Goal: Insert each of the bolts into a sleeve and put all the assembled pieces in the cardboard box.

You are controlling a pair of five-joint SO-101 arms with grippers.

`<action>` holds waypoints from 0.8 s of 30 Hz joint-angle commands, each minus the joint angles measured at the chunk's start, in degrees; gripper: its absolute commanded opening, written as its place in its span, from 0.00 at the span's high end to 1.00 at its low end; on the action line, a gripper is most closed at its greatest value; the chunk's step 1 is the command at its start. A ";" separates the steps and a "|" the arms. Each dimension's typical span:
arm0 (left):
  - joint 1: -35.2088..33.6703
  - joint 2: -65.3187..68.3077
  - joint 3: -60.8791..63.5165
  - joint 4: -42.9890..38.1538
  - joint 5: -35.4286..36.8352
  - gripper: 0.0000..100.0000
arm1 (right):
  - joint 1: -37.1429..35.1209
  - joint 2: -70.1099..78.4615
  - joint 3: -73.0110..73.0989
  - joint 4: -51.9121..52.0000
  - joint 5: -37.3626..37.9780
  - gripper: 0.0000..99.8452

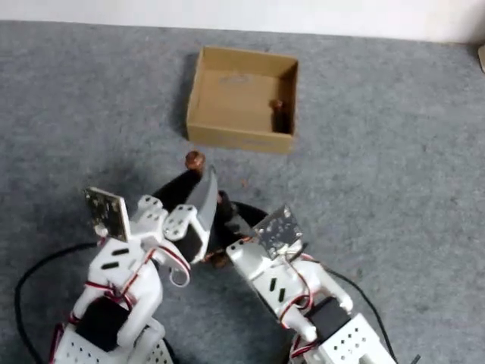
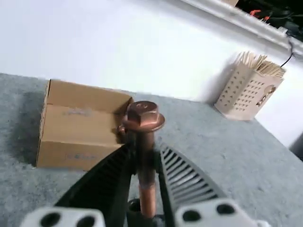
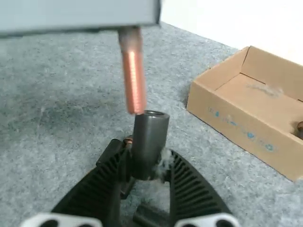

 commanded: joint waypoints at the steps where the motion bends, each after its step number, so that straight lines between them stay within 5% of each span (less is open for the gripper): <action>1: 0.66 -1.36 -0.57 -2.02 0.35 1.00 | 0.84 -0.75 -2.59 -1.80 -0.62 1.00; 24: 1.27 -1.19 -0.57 0.44 0.62 1.00 | 1.89 -0.75 -1.45 -1.36 -0.26 1.00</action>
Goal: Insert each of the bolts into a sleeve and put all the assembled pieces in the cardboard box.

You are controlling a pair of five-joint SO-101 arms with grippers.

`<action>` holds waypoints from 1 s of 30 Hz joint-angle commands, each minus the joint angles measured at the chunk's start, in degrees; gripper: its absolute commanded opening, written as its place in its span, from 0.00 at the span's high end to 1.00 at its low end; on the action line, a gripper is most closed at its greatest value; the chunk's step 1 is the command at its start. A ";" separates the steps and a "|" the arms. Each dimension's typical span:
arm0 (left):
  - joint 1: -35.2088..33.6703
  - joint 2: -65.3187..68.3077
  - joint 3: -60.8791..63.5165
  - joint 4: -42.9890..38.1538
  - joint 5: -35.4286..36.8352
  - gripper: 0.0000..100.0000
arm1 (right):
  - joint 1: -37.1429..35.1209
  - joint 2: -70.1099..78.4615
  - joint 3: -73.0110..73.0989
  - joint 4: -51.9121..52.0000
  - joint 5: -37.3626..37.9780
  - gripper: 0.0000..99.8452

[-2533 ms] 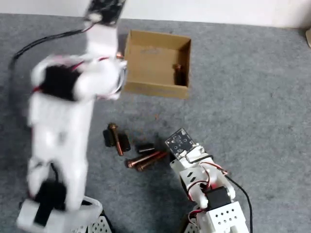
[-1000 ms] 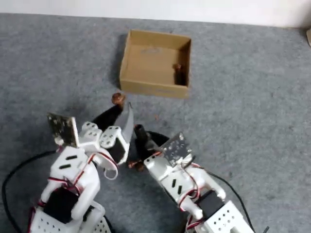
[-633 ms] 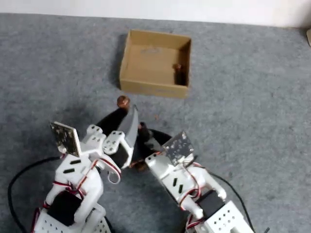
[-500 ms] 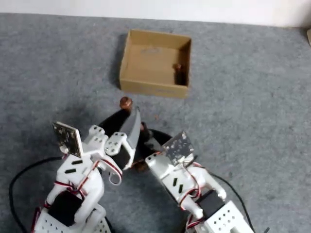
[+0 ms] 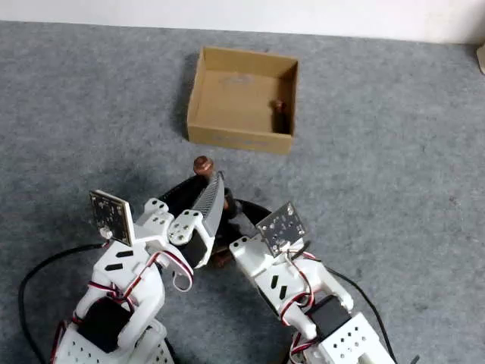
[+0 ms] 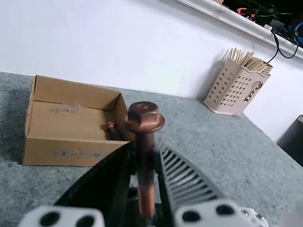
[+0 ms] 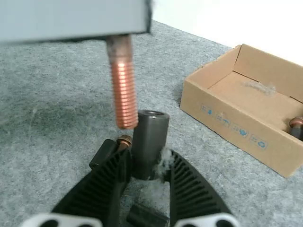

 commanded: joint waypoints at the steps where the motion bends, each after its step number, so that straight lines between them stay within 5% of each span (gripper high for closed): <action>1: -1.98 -0.66 -0.84 -0.53 0.62 1.00 | 0.40 -0.75 -1.45 -0.40 -0.26 1.00; 8: -2.15 -0.66 -0.84 -0.53 0.62 1.00 | -1.36 -13.85 -1.63 10.33 -0.26 1.00; 13: 1.19 -0.57 -0.40 -0.44 0.62 1.00 | -1.54 -10.59 -2.07 8.22 -0.26 1.00; 30: -3.47 -0.57 -2.95 -0.26 0.62 1.00 | -6.55 -12.62 -1.63 8.48 4.22 1.00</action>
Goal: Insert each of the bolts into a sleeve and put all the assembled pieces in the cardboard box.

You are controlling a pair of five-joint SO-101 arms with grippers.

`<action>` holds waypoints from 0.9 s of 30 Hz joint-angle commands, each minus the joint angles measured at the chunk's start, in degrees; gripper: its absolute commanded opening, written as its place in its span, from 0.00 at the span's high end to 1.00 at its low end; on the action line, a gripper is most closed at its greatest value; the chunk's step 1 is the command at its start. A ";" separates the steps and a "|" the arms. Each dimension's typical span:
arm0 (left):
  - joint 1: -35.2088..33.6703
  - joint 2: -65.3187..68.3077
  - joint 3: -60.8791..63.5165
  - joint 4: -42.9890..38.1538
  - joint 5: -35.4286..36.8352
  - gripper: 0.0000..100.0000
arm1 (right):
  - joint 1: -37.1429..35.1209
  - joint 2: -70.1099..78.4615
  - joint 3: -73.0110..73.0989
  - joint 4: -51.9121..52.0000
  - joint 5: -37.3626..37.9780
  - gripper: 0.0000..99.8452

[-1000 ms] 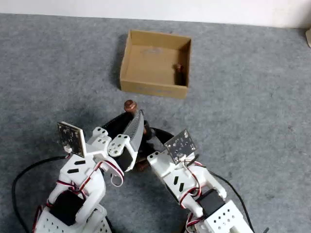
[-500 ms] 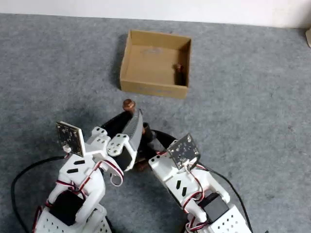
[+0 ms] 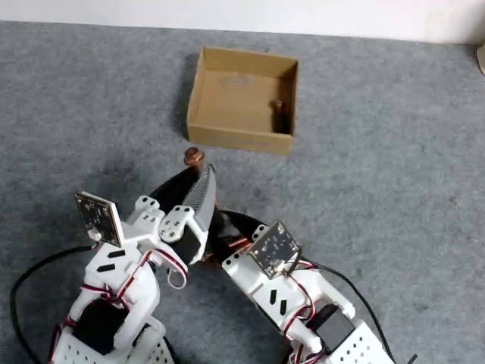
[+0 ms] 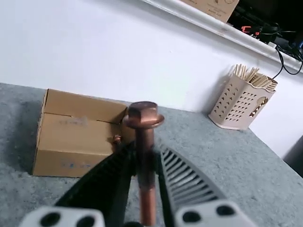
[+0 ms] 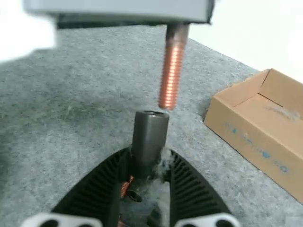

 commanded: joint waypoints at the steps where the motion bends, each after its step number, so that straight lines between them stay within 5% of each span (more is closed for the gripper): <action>1: -0.66 -0.57 -0.75 -0.26 0.26 1.00 | -0.22 -0.84 -1.71 -0.57 0.88 1.00; 27: 4.09 -0.57 3.74 -0.53 2.37 1.00 | 3.12 -0.84 -2.15 -0.92 0.79 1.00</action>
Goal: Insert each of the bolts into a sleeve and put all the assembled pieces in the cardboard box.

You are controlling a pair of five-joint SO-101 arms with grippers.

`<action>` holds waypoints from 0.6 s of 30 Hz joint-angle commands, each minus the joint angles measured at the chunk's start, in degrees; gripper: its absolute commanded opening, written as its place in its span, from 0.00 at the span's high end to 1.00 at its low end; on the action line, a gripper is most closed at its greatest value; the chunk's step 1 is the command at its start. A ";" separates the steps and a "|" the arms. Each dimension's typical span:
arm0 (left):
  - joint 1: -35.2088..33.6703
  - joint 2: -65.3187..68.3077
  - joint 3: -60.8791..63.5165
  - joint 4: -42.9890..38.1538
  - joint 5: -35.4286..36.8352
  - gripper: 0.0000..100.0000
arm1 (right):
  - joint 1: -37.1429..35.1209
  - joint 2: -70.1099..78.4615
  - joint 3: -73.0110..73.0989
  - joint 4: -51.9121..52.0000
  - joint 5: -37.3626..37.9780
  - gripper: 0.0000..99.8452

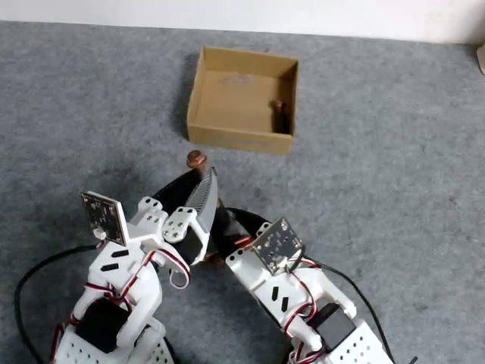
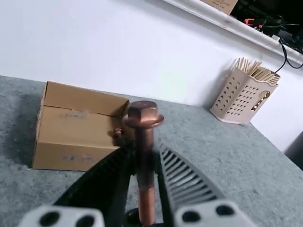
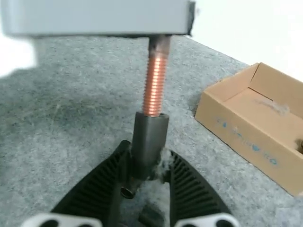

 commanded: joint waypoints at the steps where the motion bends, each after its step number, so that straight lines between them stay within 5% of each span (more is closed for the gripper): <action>1: 2.42 -0.04 1.01 -0.44 3.34 1.00 | 1.01 -0.92 -2.15 -1.01 0.79 1.00; 18: 2.24 -0.04 1.54 -0.44 3.69 1.00 | 1.10 -0.92 -2.68 -1.01 0.97 1.00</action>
